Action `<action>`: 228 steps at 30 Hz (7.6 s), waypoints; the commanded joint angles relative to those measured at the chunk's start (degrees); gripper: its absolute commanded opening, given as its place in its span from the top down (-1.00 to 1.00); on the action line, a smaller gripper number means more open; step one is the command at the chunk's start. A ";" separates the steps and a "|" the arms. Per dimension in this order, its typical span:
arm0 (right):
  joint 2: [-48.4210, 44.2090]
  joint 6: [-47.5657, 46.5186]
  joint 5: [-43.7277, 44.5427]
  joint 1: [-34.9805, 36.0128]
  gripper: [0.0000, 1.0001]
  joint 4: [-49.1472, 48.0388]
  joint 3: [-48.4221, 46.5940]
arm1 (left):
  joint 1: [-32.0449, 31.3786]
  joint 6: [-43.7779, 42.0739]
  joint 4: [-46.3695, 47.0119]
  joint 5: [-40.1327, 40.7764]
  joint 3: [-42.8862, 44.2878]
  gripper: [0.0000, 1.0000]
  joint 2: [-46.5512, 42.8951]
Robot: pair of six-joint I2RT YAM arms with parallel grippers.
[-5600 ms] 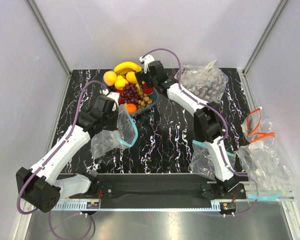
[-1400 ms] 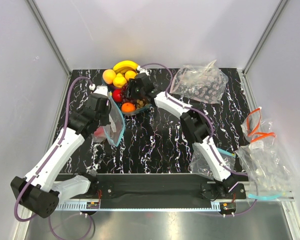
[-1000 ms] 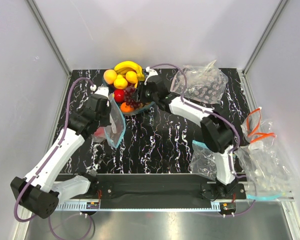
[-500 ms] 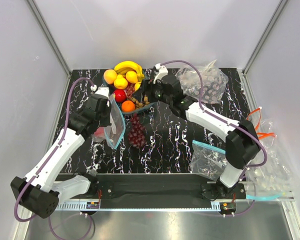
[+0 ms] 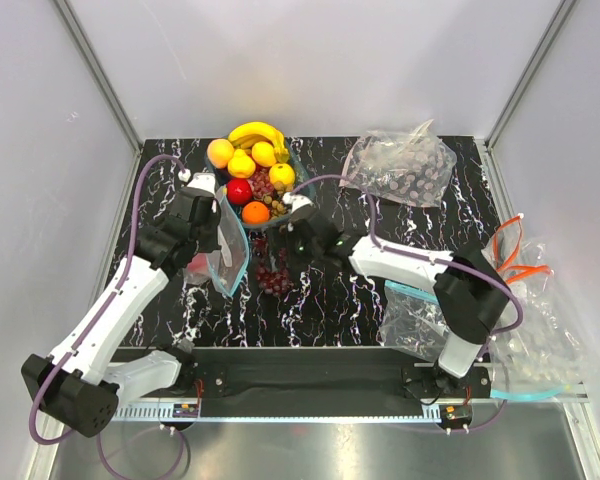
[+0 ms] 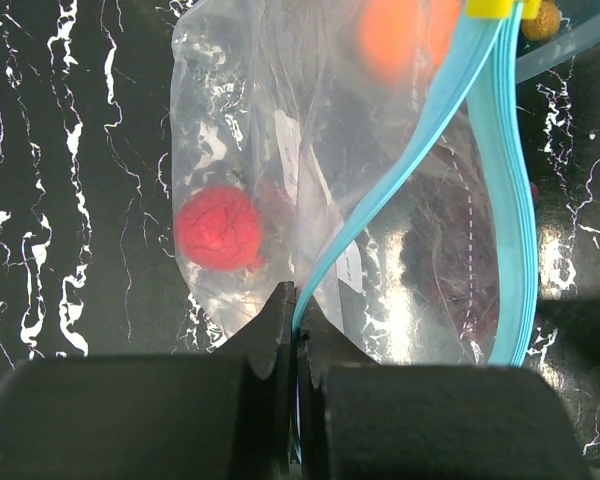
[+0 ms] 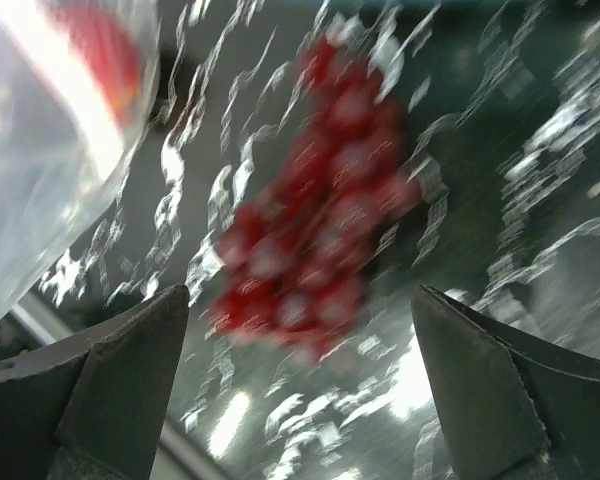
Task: Place the food in the zip-top bag and seal the zipper
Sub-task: Pick up the fake fruit from the center of the board, then place the fake fruit in the zipper food storage bag, then pick up the fake fruit from the bin.
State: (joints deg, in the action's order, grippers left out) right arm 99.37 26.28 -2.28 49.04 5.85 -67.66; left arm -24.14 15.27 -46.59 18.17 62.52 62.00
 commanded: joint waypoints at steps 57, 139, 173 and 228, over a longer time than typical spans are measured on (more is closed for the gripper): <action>-31.52 -8.26 -25.66 8.36 0.29 -1.02 0.60 | 0.59 -0.59 -1.83 -10.96 5.50 1.00 1.64; -13.06 10.89 14.85 10.20 -0.46 22.18 -12.59 | 0.85 2.14 -6.23 -21.16 7.70 1.00 -2.06; -10.95 9.93 6.68 10.64 1.00 20.61 -20.49 | 2.60 4.68 -6.77 -27.65 7.01 1.00 -6.00; 45.10 1.84 7.56 -4.12 -0.90 32.21 -71.28 | 15.70 0.47 7.30 -21.16 -7.94 0.88 -13.13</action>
State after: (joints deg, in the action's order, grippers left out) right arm 141.82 26.44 6.22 45.23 37.19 -133.93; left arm -8.23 16.32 -42.87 -1.56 54.68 49.19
